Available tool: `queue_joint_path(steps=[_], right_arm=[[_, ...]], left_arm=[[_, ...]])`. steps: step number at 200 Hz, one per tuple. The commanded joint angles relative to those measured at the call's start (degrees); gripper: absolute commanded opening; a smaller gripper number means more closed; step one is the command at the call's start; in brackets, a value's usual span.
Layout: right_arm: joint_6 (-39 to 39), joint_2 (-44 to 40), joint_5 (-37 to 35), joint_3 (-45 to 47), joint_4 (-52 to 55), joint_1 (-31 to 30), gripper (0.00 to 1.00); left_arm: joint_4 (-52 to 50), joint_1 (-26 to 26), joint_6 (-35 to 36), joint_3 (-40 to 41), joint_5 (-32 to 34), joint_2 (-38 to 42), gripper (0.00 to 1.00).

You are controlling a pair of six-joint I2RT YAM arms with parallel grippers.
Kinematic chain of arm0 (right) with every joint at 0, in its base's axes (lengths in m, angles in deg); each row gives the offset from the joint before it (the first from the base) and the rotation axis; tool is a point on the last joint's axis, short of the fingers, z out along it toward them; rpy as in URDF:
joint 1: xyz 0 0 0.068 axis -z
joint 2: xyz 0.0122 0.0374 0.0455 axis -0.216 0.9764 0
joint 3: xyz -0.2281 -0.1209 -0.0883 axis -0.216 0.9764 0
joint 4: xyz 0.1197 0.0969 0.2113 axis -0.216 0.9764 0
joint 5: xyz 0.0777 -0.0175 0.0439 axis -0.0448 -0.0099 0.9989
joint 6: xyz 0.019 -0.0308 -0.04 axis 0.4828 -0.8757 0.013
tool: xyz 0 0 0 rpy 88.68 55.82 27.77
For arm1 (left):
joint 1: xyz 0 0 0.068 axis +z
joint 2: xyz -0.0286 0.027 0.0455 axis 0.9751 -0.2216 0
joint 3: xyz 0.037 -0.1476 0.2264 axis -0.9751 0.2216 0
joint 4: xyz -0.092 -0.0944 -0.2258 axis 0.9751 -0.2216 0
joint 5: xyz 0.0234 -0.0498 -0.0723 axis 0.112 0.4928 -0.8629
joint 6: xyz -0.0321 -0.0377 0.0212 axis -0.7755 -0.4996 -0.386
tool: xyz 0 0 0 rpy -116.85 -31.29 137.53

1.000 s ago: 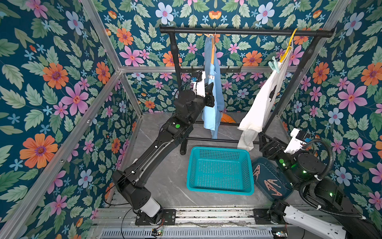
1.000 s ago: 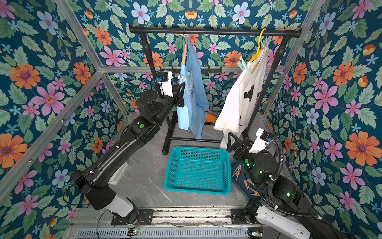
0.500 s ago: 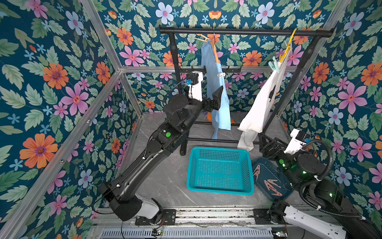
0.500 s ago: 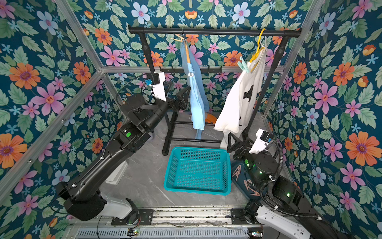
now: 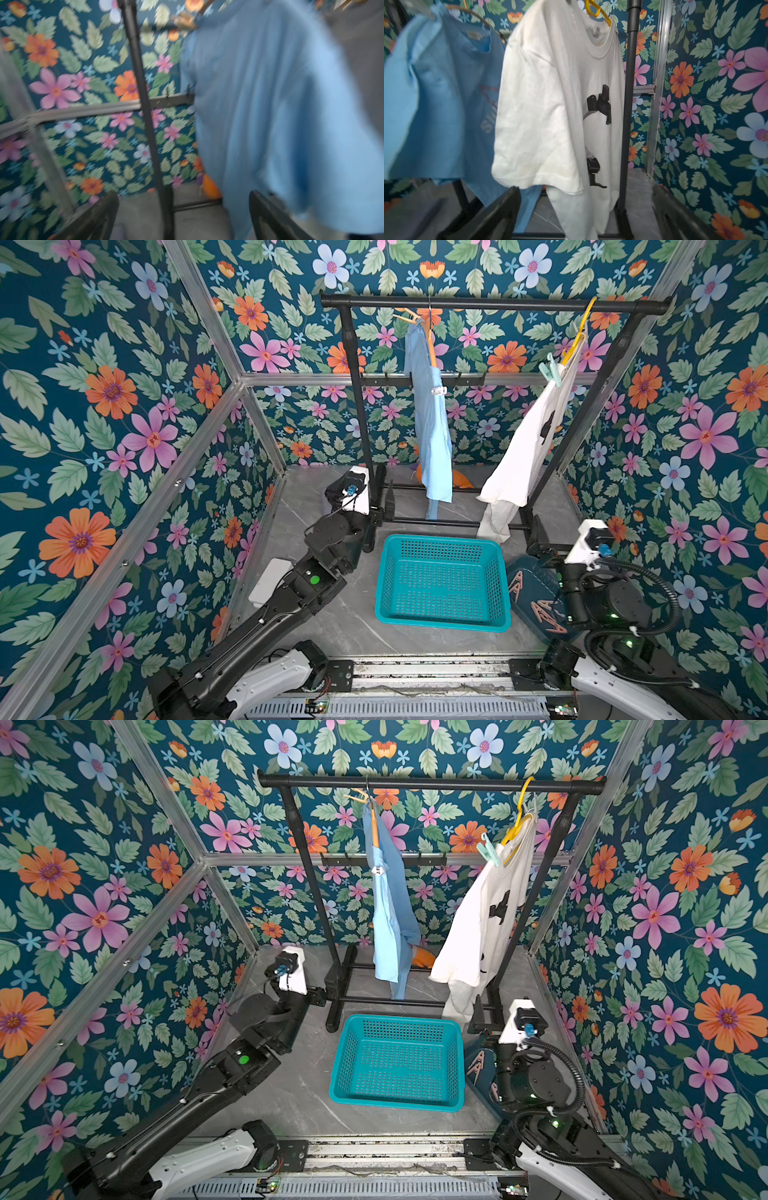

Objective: Use clothespins to secure the t-shirt on both sides of the hanger
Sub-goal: Hang the hanger on the clothesline, then reset both arms

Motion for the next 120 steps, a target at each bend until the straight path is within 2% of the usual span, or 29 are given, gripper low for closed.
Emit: queue_joint_path(steps=[1, 13, 32, 46, 60, 77, 97, 120], right_arm=[[-12.0, 0.7, -3.3, 6.1, -15.4, 4.6, 1.0], [-3.4, 0.8, -0.2, 8.4, -9.7, 10.8, 1.0], [12.2, 1.4, 12.3, 11.4, 0.1, 23.6, 1.0], [20.3, 3.4, 20.1, 14.4, 0.7, 33.9, 1.0], [24.2, 6.6, 27.1, 17.5, -2.8, 41.9, 1.0], [26.6, 11.8, 28.7, 20.6, -9.6, 45.8, 1.0], [25.7, 20.4, 31.0, 22.3, -17.4, 46.2, 1.0], [25.5, 31.9, 32.1, 23.3, -26.6, 46.3, 1.0]], left_arm=[[4.7, 9.0, -7.6, 6.7, 8.2, 0.6, 0.99], [6.9, 14.1, -11.4, 11.8, 7.4, 0.0, 0.99], [12.8, 19.9, -13.0, 18.8, 9.4, -2.4, 0.99], [13.1, 24.0, -15.1, 20.6, 10.1, -5.8, 0.99], [16.3, 26.2, -14.6, 22.7, 11.1, -9.2, 0.99], [22.5, 27.2, -12.0, 25.4, 10.9, -12.3, 0.99], [29.8, 29.3, -11.5, 28.6, 9.1, -15.6, 0.99], [39.0, 32.5, -11.9, 32.5, 2.1, -19.8, 0.99]])
